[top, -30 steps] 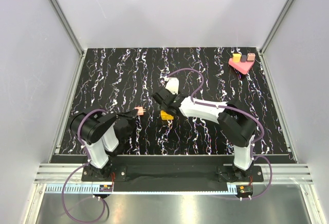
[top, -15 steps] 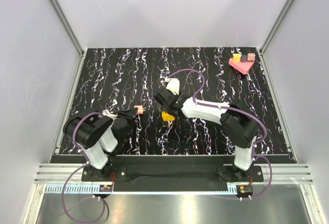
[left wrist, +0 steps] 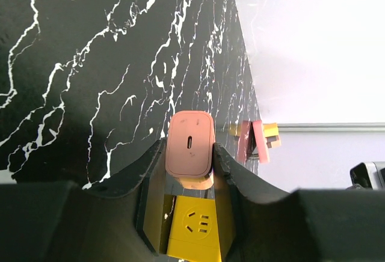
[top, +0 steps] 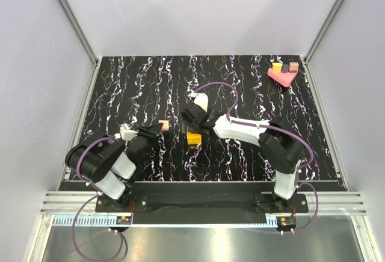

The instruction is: Pull the plug off the socket

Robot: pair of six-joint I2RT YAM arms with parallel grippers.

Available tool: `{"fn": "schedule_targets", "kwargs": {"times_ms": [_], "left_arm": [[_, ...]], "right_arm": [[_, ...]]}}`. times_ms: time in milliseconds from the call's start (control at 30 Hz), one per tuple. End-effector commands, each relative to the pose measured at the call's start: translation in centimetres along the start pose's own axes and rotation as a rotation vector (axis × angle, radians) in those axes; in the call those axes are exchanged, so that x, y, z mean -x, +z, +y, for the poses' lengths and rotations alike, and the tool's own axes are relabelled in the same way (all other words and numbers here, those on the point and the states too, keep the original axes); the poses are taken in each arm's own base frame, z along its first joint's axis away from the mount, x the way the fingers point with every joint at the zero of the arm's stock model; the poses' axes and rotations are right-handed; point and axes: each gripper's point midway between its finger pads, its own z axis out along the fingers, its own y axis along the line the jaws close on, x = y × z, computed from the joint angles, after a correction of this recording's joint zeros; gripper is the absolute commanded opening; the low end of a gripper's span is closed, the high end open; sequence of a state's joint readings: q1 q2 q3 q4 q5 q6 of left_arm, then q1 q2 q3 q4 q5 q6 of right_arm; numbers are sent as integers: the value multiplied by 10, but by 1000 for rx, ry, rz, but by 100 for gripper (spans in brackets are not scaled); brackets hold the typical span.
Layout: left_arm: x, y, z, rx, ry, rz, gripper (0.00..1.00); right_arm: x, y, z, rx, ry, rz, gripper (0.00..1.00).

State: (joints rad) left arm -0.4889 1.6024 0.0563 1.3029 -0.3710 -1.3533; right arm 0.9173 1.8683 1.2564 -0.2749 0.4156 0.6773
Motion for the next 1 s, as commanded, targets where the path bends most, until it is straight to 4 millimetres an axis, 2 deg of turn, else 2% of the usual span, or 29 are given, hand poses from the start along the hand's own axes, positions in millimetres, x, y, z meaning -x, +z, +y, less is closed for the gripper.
{"fn": "schedule_targets", "kwargs": {"times_ms": [0, 33, 67, 100, 300, 400, 500, 533, 600, 667, 800, 833, 867, 900, 933, 967], "left_arm": [[22, -48, -19, -171, 7, -30, 0], [22, -48, -21, -177, 9, -27, 0], [21, -48, -21, -179, 15, -20, 0], [21, -49, -21, -182, 18, -18, 0], [19, -48, -21, -183, 30, 1, 0], [16, -40, -28, -186, 30, 29, 0], [9, -25, -30, -137, 81, 77, 0], [9, -15, -40, -110, 105, 84, 0], [11, -11, -42, -78, 162, 80, 0], [22, -7, -50, -89, 179, 82, 0], [45, -1, -47, -124, 164, 122, 0], [66, 4, -51, -138, 165, 88, 0], [63, 3, -53, -159, 174, 144, 0], [69, 9, -52, -143, 193, 156, 0], [84, 13, -47, -122, 196, 141, 0], [85, 14, -47, -126, 203, 171, 0]], "right_arm": [[9, -17, 5, 44, -25, -4, 84], [10, -19, 7, 56, -32, -1, 88], [14, -24, 6, 55, -47, -1, 97], [18, -27, 6, 52, -48, -9, 100], [43, -55, 8, 84, -90, -52, 100], [54, -71, 9, 116, -123, -65, 100], [65, -87, 0, 119, -155, -87, 100], [68, -90, -4, 118, -159, -95, 100], [72, -100, -12, 124, -171, -111, 100], [70, -103, -20, 118, -188, -114, 100], [54, -99, -30, 125, -211, -106, 100], [51, -98, -31, 136, -213, -106, 100], [48, -96, -33, 146, -221, -117, 100], [45, -95, -33, 155, -223, -121, 100], [43, -93, -35, 157, -228, -117, 100], [39, -89, -36, 155, -235, -112, 100]]}}
